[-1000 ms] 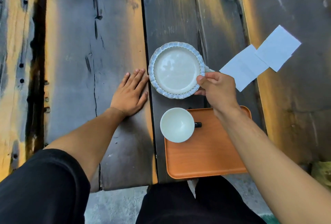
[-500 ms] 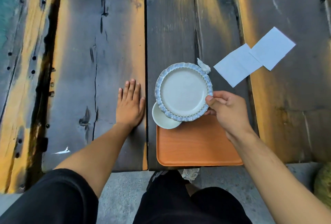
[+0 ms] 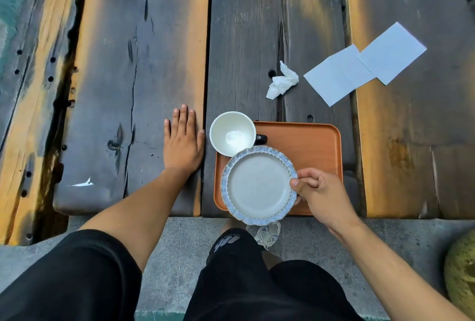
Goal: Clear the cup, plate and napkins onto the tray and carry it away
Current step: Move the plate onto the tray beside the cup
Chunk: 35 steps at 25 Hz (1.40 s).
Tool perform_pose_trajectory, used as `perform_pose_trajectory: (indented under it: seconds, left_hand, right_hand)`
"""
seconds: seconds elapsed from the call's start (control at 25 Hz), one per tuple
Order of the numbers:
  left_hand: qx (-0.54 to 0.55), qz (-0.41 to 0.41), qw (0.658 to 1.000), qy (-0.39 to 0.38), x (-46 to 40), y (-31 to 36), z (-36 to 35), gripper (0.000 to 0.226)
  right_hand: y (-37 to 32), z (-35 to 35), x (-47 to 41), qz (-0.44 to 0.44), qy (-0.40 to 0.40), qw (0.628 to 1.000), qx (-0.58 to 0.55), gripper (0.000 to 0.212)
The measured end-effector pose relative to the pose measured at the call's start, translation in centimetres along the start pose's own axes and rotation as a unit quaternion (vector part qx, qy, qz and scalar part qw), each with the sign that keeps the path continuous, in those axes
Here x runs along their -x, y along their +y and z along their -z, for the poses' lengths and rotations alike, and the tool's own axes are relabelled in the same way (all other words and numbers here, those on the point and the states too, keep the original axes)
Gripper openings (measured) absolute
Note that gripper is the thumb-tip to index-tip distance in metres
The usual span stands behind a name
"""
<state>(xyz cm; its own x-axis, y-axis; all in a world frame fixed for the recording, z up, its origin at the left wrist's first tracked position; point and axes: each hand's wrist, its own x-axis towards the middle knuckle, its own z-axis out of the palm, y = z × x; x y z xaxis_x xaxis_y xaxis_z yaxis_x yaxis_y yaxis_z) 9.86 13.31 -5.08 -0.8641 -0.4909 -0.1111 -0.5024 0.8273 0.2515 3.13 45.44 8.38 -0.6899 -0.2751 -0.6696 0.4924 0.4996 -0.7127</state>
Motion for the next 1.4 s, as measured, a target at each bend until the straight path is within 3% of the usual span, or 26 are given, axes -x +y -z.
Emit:
perform_pose_trajectory:
  seconds: [0.52,1.4]
  left_hand:
    - [0.013,0.01,1.0,0.022,-0.1,0.1,0.0,0.064]
    - [0.01,0.022,0.999,0.021,-0.1,0.2,0.1,0.06]
  right_hand:
    - [4.0,0.4,-3.8,-0.033,0.019,0.999,0.026,0.003]
    - [4.8,-1.6,-4.2,-0.066,0.008,0.995,-0.069,0.013]
